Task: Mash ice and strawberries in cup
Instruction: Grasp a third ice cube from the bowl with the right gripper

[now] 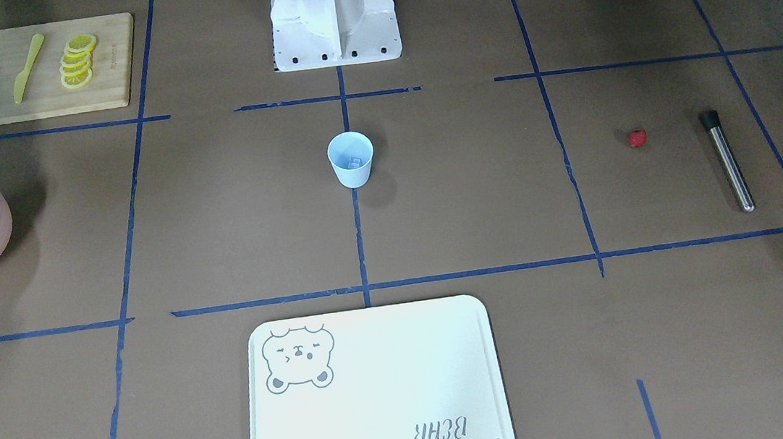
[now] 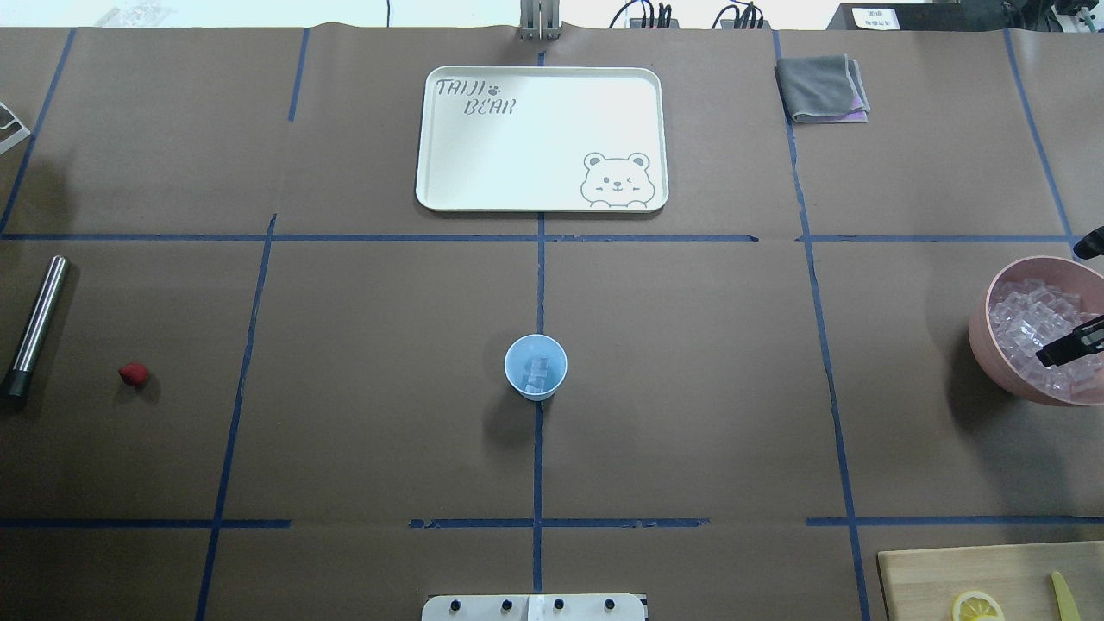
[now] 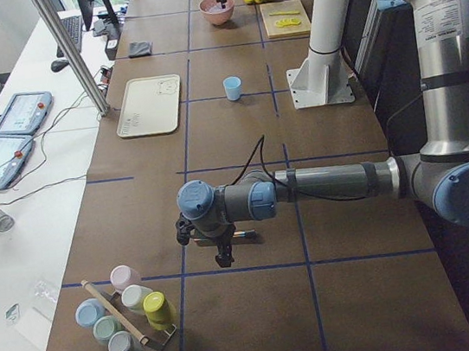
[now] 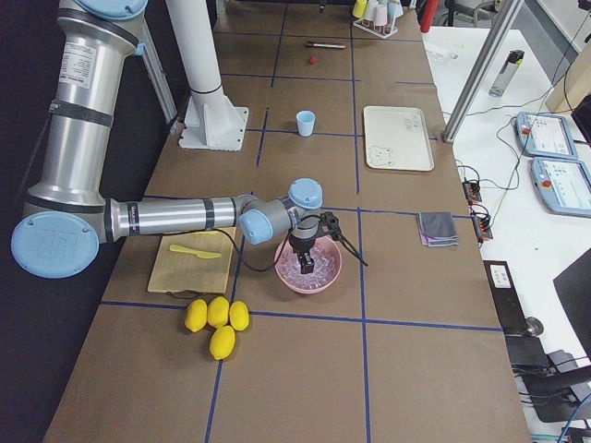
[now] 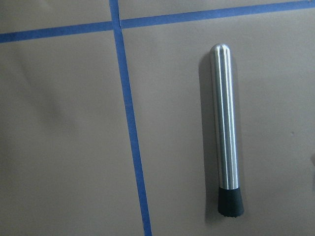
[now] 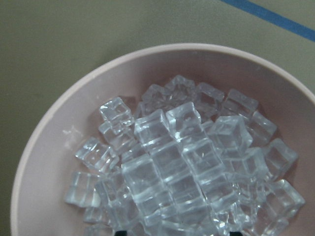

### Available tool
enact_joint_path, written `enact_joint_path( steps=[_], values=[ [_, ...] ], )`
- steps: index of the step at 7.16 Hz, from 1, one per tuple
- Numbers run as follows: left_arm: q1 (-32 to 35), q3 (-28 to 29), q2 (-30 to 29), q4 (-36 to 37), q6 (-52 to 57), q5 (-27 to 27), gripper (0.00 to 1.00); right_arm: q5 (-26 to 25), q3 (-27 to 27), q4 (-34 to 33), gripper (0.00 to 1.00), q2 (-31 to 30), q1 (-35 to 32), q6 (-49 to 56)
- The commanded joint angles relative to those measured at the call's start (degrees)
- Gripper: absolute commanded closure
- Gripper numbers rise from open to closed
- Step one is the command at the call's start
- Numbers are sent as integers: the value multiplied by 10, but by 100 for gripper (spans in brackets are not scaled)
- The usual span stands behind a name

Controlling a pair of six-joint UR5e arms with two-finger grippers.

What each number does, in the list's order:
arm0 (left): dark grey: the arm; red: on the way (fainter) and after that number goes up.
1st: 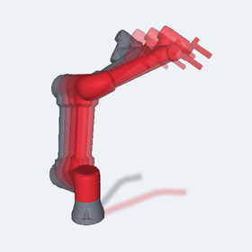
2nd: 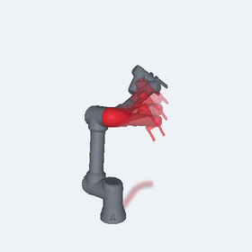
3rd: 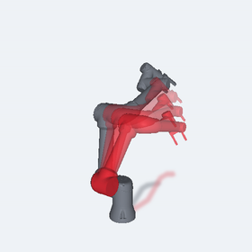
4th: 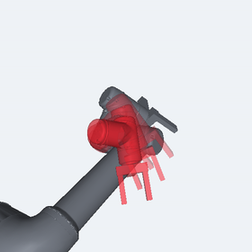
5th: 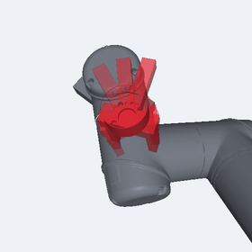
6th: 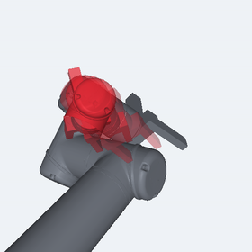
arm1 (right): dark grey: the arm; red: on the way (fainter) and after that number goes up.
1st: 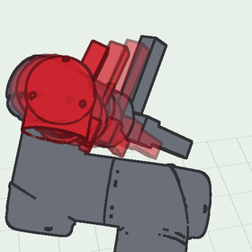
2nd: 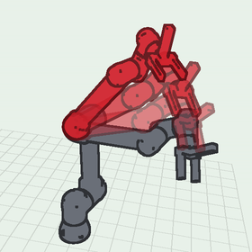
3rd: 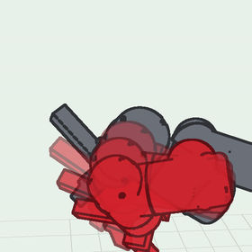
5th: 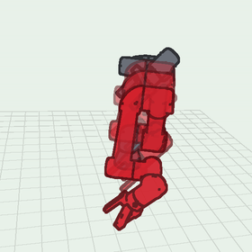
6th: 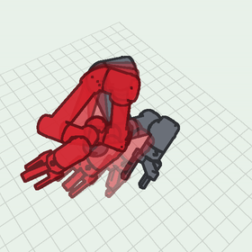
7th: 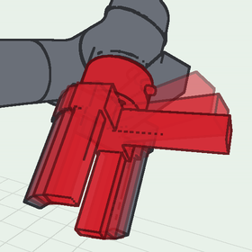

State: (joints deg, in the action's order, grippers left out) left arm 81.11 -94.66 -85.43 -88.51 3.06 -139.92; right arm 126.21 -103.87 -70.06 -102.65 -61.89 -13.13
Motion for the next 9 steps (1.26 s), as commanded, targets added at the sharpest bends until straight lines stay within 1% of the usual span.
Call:
enact_joint_path(
  steps=[1, 2, 4, 5, 6, 7, 8, 9],
  values=[
    [-6, 0, 0, 0, -1, 0, 0, 2, 1, -1, 97, 3, 0, 0],
    [-8, 0, 0, 0, -2, 0, 0, 3, -1, -1, 98, 3, -1, 0],
    [-8, 0, -1, 0, -2, -1, 0, 22, -19, -8, 98, 15, -27, 2],
    [-9, 0, -1, 0, -2, -1, 0, 41, -24, -14, 98, 40, -31, 1],
    [-12, 0, -1, 0, -2, -1, 0, 46, -43, -66, 96, 83, -36, 1],
    [-12, -1, -1, 0, -3, -1, 0, 45, -82, -174, 95, 139, -34, -6],
    [-14, -1, -1, 0, -3, -1, 0, 38, -97, -278, 95, 213, -32, -9],
    [-16, -1, -1, 0, -3, -1, 0, 36, -98, -306, 95, 248, -11, -18]
  ],
)
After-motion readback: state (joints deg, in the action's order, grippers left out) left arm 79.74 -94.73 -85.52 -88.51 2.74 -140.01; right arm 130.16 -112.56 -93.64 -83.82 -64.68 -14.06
